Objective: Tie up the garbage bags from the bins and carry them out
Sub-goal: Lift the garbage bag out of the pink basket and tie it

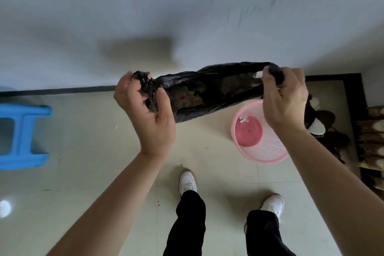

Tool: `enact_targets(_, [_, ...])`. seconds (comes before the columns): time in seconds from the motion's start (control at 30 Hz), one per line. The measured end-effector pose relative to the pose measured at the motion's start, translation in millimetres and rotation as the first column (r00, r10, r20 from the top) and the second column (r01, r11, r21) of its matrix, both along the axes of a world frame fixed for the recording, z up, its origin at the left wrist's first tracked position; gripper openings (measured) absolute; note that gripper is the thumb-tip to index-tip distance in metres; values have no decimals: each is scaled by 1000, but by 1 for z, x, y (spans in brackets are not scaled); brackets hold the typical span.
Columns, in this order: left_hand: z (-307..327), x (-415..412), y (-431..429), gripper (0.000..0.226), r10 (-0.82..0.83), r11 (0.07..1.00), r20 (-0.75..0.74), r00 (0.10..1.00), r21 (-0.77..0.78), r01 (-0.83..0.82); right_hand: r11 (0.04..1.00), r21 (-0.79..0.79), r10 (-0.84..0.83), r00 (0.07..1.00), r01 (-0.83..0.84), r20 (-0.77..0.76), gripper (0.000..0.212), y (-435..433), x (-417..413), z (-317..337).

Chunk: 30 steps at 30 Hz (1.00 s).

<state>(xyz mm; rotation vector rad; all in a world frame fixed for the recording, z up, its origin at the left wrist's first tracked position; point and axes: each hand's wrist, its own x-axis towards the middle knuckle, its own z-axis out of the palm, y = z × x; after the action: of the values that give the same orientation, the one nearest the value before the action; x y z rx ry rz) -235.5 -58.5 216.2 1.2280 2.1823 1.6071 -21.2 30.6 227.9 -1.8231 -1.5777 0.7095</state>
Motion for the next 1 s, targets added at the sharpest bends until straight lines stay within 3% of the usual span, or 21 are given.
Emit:
enact_targets(0.13, [-17, -43, -26, 20, 124, 987, 117, 985, -117, -111, 984, -43, 178, 977, -174, 115, 31, -17, -31, -18])
enact_targets(0.33, [-85, -71, -72, 6, 211, 912, 141, 967, -384, -143, 974, -146, 194, 974, -176, 118, 28, -44, -63, -81])
enact_targets(0.43, [-141, -62, -101, 11, 330, 790, 113, 937, -577, -208, 924, -307, 280, 950, -227, 141, 28, -64, -57, -140])
enact_targets(0.6, [-201, -46, -134, 20, 156, 499, 30, 987, -865, -52, 734, -604, 453, 887, -312, 92, 29, -91, -27, -210])
enact_targets(0.67, [-201, -43, -132, 25, 184, 457, 14, 983, -887, -73, 722, -617, 468, 878, -313, 101, 27, -92, -18, -216])
enact_targets(0.73, [-189, -39, -120, 23, 205, 492, -23, 979, -862, -123, 746, -586, 457, 883, -316, 106, 25, -86, -12, -210])
enact_targets(0.83, [-165, -41, -93, 19, 178, 638, -75, 981, -750, -173, 810, -480, 415, 908, -336, 64, 18, -72, -18, -189])
enact_targets(1.0, [-148, -60, -39, 11, 198, 871, -22, 980, -455, -186, 943, -140, 305, 952, -303, -7, 23, -54, -38, -164])
